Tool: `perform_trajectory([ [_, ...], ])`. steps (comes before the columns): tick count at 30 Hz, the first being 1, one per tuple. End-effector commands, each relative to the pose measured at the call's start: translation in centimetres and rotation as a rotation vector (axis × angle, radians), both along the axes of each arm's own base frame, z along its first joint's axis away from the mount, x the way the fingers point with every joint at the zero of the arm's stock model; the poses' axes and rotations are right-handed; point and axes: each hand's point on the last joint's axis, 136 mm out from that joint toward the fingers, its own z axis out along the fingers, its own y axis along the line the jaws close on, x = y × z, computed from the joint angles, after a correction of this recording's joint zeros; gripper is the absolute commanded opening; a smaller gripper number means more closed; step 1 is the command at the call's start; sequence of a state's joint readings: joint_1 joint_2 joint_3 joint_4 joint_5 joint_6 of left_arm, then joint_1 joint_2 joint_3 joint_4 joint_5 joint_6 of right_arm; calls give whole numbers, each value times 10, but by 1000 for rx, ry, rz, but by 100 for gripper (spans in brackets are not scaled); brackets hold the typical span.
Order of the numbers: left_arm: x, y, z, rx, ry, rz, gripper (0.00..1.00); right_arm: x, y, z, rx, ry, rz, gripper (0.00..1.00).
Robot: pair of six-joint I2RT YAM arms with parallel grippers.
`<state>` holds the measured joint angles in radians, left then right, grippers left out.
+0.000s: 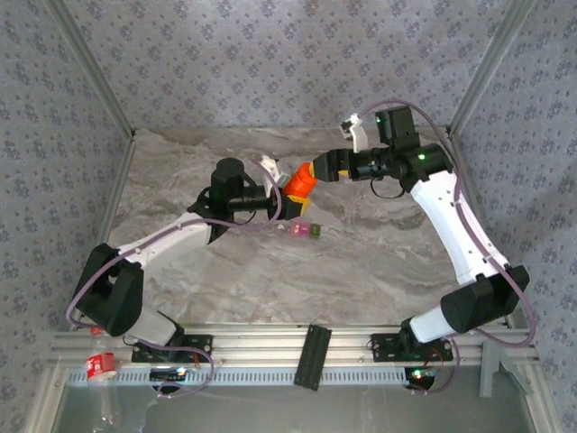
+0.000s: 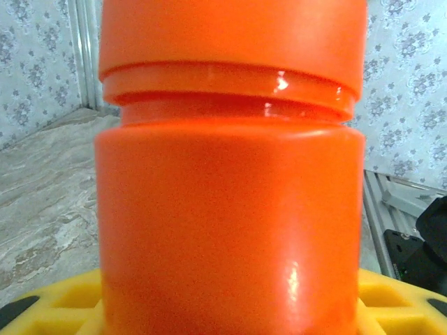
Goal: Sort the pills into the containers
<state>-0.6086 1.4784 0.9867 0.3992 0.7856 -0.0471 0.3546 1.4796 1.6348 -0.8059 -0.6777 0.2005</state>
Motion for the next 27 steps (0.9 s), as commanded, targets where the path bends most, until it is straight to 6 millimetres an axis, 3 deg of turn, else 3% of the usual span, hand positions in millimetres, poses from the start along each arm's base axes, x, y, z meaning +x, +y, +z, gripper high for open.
perform_trajectory([
  [1, -4, -3, 15, -28, -7, -48, 0, -11, 11, 3, -30, -26, 77, 94],
  [10, -4, -3, 14, -24, -4, -49, 0, -12, 19, -4, -35, -6, 94, 85],
  [17, -3, -4, 14, -23, -4, -49, 0, -14, 23, -6, -16, 15, 109, 59],
  [20, -1, -3, 14, -20, -7, -35, 0, -14, 25, -8, -1, 33, 103, 54],
  [27, 19, 1, 10, 14, -133, 169, 0, 7, 25, -38, -3, 174, -92, 50],
])
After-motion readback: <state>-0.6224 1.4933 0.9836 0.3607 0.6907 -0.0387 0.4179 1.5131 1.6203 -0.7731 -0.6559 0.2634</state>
